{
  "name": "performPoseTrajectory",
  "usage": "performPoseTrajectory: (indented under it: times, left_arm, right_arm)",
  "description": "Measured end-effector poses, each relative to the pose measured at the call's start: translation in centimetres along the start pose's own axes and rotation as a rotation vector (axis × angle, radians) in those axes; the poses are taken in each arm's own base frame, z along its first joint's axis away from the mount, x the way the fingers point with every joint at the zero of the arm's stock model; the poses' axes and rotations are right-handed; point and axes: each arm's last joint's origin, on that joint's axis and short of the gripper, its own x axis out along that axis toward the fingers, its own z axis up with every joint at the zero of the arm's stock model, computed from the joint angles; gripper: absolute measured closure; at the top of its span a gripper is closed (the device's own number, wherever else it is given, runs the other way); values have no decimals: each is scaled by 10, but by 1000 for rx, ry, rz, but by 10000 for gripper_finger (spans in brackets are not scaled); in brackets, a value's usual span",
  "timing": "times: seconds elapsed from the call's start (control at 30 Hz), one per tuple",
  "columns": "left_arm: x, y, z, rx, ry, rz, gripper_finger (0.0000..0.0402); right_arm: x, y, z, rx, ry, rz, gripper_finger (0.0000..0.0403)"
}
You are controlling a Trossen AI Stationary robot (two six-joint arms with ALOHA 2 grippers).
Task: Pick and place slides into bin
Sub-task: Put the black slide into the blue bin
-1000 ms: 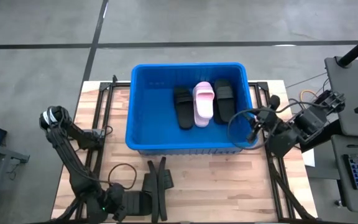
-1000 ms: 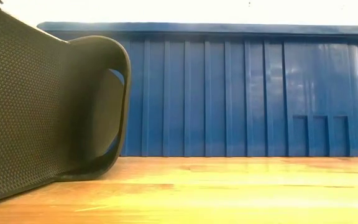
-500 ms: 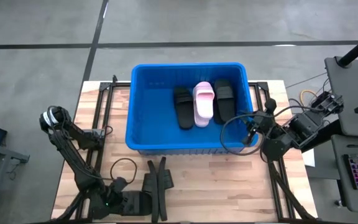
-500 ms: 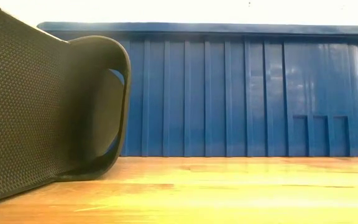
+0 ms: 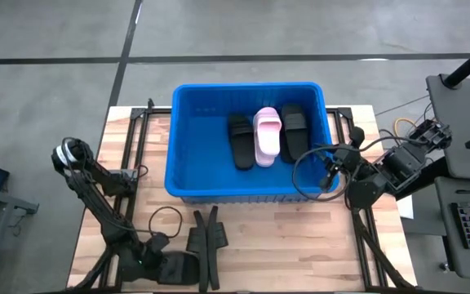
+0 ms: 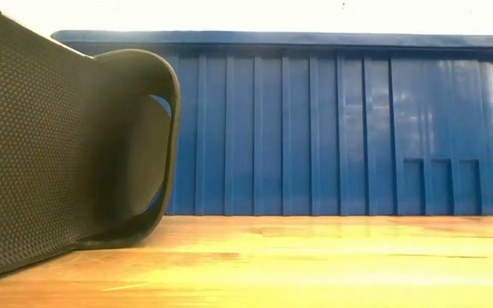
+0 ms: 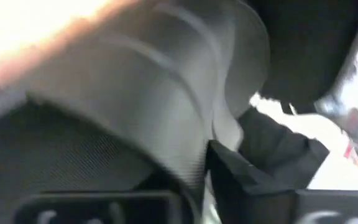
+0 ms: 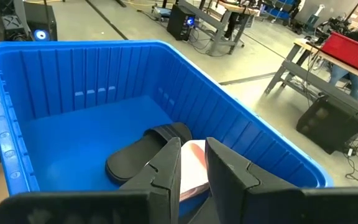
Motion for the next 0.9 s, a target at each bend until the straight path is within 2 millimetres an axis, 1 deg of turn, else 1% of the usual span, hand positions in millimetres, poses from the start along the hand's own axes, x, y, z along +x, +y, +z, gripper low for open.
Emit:
performPoseTrajectory:
  times: [0.03,0.07,0.23,0.33,0.4,0.57,0.67,0.73,0.83,0.9]
  left_arm:
    - [-1,-2,-2,10,35,-12,387]
    - [-2,-3,-3,28,71,-17,391]
    - [-14,-10,-11,130,265,-40,396]
    - [-29,-16,-15,174,399,-55,398]
    - [-39,-19,-16,193,456,-74,398]
    - [-69,-32,-14,226,506,-196,398]
    - [-87,-41,-11,213,478,-296,398]
    - [-99,-47,-8,219,404,-378,398]
    - [-115,-59,-2,274,206,-521,398]
    - [-125,-69,5,333,33,-602,398]
  right_arm:
    - [0,0,0,0,0,0,339]
    - [0,0,0,1,0,0,339]
    - [0,0,0,1,0,0,339]
    - [0,0,0,1,0,0,339]
    - [0,0,0,1,-1,0,339]
    - [0,0,0,2,-1,0,339]
    - [0,0,0,2,-1,0,339]
    - [0,0,0,2,0,1,339]
    - [0,0,0,2,0,1,339]
    - [0,0,0,2,0,1,339]
